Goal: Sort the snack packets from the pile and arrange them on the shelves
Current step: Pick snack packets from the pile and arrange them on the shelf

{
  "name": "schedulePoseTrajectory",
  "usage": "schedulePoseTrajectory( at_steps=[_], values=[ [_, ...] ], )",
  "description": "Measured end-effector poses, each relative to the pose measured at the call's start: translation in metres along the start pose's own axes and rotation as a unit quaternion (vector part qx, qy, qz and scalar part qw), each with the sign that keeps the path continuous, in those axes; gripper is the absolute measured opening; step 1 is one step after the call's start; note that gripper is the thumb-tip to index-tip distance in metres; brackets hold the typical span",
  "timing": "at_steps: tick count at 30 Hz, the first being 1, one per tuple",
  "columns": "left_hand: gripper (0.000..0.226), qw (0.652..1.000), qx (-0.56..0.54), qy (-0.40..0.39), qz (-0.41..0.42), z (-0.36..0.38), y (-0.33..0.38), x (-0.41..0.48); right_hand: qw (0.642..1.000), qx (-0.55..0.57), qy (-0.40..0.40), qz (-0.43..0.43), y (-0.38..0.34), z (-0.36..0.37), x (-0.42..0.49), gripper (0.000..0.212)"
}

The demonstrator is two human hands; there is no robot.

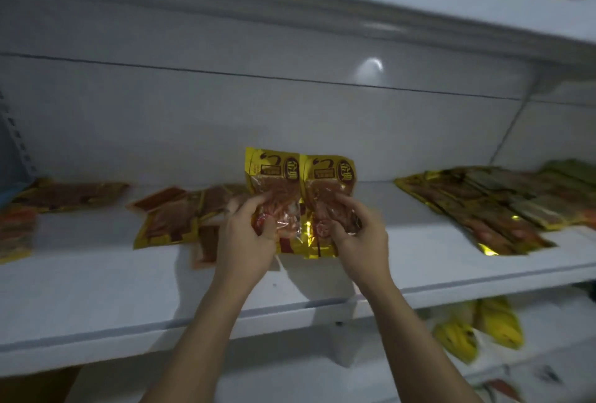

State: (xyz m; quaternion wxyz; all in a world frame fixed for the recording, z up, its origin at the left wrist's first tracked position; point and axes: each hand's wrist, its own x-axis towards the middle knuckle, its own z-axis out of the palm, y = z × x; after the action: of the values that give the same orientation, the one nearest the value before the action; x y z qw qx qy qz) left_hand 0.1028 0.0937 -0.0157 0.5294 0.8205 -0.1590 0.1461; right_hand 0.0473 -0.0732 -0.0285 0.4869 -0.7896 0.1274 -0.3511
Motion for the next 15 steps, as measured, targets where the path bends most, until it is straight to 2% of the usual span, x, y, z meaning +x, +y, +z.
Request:
schedulePoseTrajectory(
  at_steps=[7,15],
  values=[
    [0.040,0.991,-0.047,-0.093,0.084,0.109,0.082,-0.045,0.994,-0.064,0.087,0.028,0.043,-0.149,-0.009,0.048],
    [0.046,0.985,-0.052,-0.141,0.080,0.206,0.155,-0.114,0.987,-0.060,0.126,0.076,0.085,-0.295,-0.042,0.050]
  ],
)
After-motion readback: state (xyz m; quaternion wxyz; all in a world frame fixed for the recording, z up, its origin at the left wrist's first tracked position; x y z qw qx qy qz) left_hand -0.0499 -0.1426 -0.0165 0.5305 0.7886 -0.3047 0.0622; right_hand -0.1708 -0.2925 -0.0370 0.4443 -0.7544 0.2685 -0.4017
